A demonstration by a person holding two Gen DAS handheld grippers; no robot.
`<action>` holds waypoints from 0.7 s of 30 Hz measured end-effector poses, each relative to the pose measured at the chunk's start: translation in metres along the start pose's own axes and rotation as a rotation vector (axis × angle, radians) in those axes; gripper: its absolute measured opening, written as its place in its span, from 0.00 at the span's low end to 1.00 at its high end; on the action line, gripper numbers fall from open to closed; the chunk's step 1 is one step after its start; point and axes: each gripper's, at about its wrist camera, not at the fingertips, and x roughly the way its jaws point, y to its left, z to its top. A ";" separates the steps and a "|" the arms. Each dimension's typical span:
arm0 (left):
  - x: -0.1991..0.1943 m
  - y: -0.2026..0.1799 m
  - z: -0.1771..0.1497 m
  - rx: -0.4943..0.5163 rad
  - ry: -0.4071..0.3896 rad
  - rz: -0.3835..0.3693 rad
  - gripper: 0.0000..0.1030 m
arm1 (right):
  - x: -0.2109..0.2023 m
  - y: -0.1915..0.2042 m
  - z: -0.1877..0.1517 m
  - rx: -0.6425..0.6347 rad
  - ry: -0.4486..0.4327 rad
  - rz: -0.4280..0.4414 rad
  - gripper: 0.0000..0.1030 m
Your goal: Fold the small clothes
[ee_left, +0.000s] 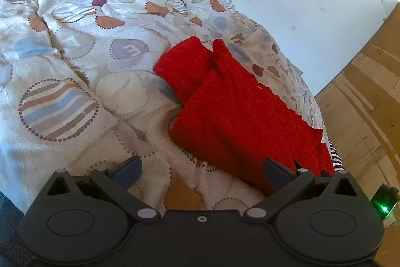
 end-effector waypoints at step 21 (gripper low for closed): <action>0.081 -0.027 0.052 -0.114 0.063 0.079 0.99 | -0.001 -0.009 -0.001 0.055 -0.011 0.027 1.00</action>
